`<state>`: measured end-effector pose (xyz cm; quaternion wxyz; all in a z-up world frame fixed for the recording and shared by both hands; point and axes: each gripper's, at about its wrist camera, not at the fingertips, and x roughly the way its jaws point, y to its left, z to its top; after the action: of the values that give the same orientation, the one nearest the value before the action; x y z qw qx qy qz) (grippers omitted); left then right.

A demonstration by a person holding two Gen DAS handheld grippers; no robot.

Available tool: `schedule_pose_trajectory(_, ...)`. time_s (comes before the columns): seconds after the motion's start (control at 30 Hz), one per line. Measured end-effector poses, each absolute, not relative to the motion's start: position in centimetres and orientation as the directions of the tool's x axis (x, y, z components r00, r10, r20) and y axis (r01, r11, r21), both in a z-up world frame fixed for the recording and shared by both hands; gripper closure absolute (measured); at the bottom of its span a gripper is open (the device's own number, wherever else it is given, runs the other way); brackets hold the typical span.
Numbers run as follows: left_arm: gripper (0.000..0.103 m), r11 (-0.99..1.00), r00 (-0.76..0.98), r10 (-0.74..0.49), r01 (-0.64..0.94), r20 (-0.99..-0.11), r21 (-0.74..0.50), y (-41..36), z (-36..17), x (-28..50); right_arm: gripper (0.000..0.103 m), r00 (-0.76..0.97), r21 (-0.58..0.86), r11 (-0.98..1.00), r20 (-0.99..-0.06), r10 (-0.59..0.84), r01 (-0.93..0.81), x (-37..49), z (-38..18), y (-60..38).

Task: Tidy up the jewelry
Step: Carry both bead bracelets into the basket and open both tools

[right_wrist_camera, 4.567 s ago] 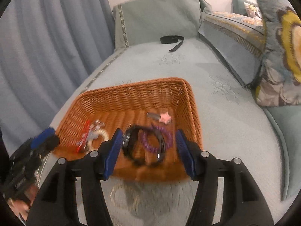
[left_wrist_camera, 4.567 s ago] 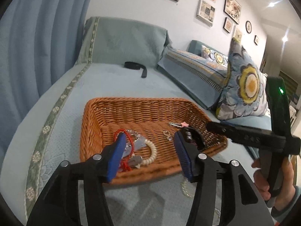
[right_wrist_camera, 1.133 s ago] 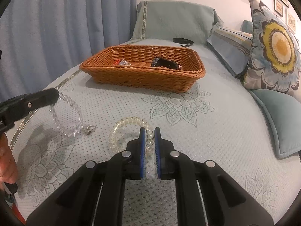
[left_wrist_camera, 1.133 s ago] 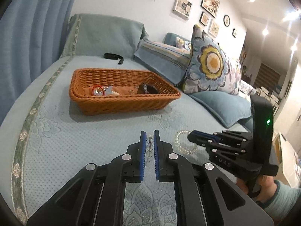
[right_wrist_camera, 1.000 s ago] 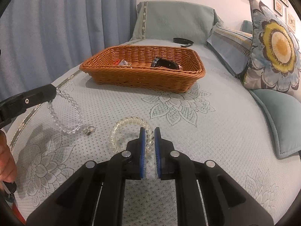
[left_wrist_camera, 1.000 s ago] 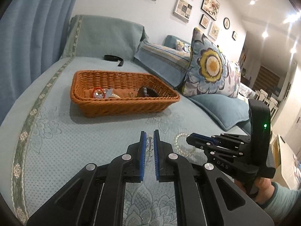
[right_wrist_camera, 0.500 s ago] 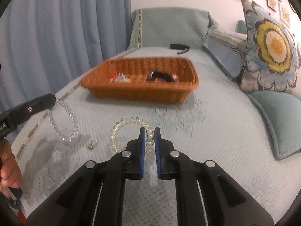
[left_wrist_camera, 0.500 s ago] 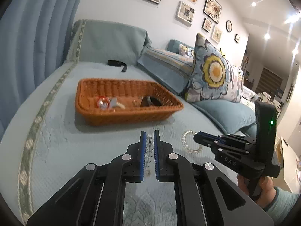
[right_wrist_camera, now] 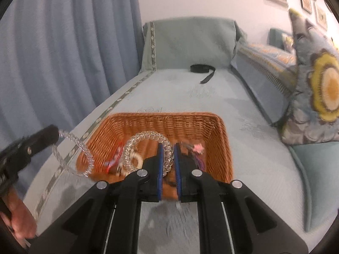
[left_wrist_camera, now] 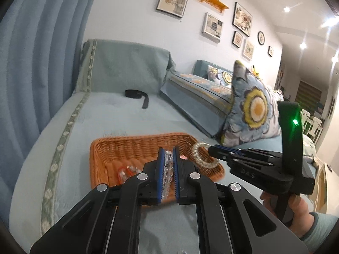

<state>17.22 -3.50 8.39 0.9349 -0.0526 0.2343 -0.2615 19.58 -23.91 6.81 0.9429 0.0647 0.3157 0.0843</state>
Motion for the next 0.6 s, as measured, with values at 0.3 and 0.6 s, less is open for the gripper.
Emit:
schedule_pose_trajectory(0.3,0.097,0.882,0.726,-0.470,0.408,-0.502,-0.236,-4.3,4.7,23.4,0.095,0.698,0.187,0.980,-0.693,0.179,-0.066,27.3,3.8,-22.5)
schedule_pose_trajectory(0.6,0.097,0.890,0.704,-0.456,0.362,-0.545,-0.276,-3.4,2.2,25.3,0.095,0.636,0.203,0.978,-0.750,0.182,-0.041,29.6,0.9,-22.5)
